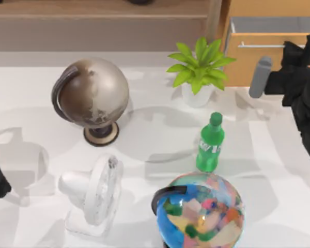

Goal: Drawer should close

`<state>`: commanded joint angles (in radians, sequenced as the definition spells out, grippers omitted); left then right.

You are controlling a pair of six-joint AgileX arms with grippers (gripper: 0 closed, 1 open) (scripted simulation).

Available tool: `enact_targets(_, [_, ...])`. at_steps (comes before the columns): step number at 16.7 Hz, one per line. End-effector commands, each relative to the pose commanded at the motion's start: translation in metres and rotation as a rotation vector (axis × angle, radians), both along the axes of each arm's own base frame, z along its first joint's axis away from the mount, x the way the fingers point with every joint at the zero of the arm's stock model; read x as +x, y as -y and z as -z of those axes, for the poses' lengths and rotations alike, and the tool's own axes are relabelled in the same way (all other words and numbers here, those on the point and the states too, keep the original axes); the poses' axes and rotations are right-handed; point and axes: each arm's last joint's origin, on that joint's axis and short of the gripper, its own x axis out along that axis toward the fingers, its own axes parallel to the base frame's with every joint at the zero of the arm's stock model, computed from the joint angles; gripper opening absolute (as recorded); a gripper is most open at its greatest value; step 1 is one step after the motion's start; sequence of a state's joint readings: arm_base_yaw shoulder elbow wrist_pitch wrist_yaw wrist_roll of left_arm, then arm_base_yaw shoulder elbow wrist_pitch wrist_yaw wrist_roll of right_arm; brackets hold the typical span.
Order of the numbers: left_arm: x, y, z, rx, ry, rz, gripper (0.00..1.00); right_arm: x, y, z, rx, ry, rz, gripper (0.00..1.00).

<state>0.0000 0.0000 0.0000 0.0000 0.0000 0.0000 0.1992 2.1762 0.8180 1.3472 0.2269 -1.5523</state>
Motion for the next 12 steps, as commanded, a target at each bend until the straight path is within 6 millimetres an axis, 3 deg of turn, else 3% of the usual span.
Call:
enact_targets(4, [0.000,0.000,0.000,0.000,0.000,0.000,1.00,0.003,0.001,-0.002,0.001,0.001,0.010,0.00])
enact_targets(8, [0.000,0.000,0.000,0.000,0.000,0.000,1.00,0.033,0.016,-0.010,-0.004,0.010,0.082,0.00])
enact_targets(12, [0.000,0.000,0.000,0.000,0.000,0.000,1.00,0.054,0.009,-0.006,0.004,-0.002,0.044,0.00])
